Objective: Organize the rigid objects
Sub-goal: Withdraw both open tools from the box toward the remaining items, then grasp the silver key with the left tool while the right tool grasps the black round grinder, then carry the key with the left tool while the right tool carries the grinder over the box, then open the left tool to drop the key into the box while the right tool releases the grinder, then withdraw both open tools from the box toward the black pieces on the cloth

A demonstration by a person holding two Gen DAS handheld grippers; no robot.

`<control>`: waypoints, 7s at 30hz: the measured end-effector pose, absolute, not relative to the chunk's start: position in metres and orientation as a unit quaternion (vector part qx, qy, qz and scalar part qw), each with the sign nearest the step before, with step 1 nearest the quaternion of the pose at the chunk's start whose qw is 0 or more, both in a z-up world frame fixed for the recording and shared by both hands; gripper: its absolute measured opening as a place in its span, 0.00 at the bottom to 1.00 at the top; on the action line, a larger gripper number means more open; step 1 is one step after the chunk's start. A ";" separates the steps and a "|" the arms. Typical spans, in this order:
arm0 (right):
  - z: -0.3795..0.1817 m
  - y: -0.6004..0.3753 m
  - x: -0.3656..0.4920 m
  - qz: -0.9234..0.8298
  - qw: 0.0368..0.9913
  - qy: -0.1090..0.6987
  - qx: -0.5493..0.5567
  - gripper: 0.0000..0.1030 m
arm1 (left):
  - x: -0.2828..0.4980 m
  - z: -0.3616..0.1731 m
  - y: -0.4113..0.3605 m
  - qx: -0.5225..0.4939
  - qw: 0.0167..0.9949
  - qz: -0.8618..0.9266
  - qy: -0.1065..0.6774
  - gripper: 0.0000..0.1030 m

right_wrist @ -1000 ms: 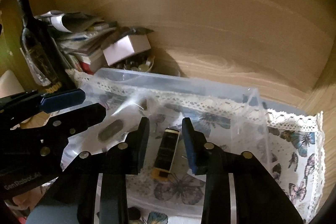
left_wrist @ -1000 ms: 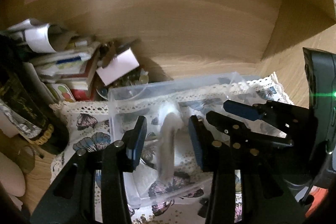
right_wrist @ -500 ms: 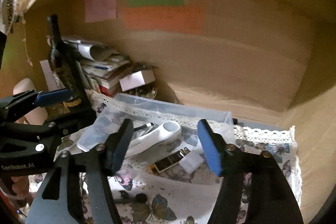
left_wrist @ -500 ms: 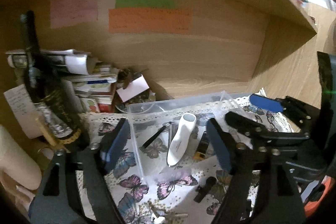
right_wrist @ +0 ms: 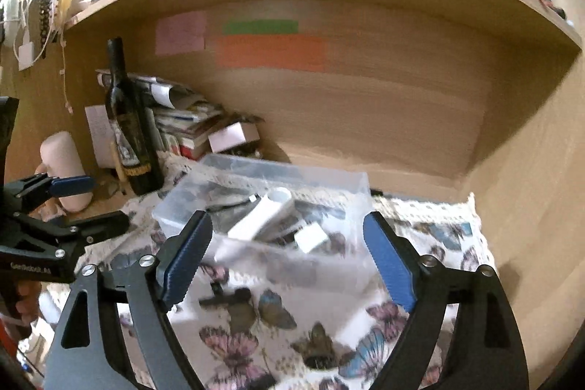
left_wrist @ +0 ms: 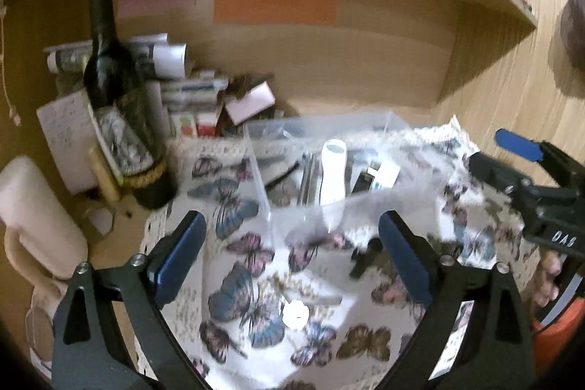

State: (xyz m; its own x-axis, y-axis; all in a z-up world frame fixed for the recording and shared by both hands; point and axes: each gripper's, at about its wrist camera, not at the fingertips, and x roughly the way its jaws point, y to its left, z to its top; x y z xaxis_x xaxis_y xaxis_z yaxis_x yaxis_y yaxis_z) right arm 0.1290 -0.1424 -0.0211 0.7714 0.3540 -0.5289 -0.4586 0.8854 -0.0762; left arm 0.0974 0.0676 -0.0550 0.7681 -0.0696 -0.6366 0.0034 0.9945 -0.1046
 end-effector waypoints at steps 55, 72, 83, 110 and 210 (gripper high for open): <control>-0.134 -0.194 0.151 0.169 0.879 0.444 -0.039 0.31 | 0.117 -0.146 0.045 -0.045 0.884 -0.048 0.462 0.59; -0.091 -0.191 0.147 0.182 0.908 0.377 -0.023 0.31 | 0.108 -0.094 0.048 -0.060 0.917 -0.048 0.391 0.59; -0.057 -0.185 0.151 0.197 0.925 0.326 -0.017 0.31 | 0.110 -0.048 0.046 -0.053 0.941 -0.048 0.330 0.59; -0.061 -0.159 0.227 0.193 0.923 0.332 -0.021 0.31 | 0.196 -0.042 0.066 -0.093 0.941 -0.026 0.325 0.59; -0.072 -0.175 0.174 0.192 0.917 0.342 -0.066 0.60 | 0.200 -0.066 0.115 -0.045 0.931 -0.048 0.360 0.31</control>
